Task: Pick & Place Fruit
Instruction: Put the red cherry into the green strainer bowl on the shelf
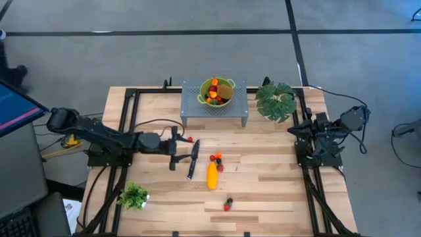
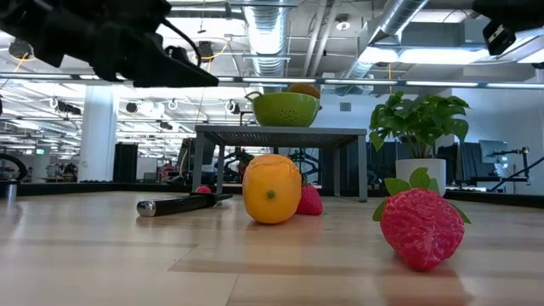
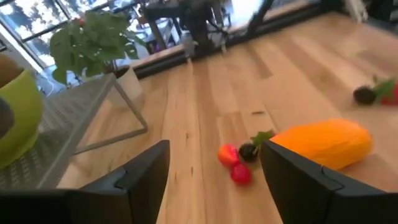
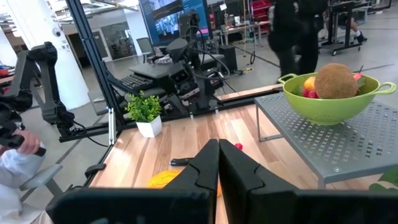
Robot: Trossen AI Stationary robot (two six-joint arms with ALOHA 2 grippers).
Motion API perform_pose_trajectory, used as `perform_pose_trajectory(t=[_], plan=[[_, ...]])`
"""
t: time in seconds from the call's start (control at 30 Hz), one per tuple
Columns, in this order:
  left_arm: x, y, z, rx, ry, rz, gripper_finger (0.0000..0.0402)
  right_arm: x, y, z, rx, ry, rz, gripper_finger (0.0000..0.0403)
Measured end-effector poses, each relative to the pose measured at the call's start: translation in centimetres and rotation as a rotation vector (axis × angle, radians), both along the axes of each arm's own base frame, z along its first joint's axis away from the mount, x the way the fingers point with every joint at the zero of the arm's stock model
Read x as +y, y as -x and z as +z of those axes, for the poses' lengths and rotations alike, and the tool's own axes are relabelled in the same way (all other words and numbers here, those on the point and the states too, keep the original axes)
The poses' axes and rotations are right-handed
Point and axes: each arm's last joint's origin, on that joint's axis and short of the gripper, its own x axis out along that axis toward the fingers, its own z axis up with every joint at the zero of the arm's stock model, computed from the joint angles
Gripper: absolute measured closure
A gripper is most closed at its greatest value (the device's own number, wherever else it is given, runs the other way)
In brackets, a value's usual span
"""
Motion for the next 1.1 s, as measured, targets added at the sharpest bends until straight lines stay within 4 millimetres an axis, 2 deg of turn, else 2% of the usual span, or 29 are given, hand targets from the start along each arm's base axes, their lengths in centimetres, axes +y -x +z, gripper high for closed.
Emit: perform_pose_trajectory(t=[0.23, 0.5, 0.77, 1.1], plan=[[0.8, -0.8, -1.2, 0.093, -0.093, 0.131, 0.017, 0.0, 0.0, 0.0, 0.0, 0.0, 0.0, 0.0397], [3.4, -0.5, -2.9, 0.244, -0.033, 0.261, 0.0181, 0.0, 0.0, 0.0, 0.0, 0.0, -0.001, 0.0397], [5.3, 0.1, -3.8, 0.358, -0.016, 0.24, 0.0199, 0.0, 0.0, 0.0, 0.0, 0.0, 0.0, 0.0397], [5.5, 0.1, -4.2, 0.387, -0.006, 0.226, 0.0208, 0.0, 0.0, 0.0, 0.0, 0.0, 0.0, 0.0397]])
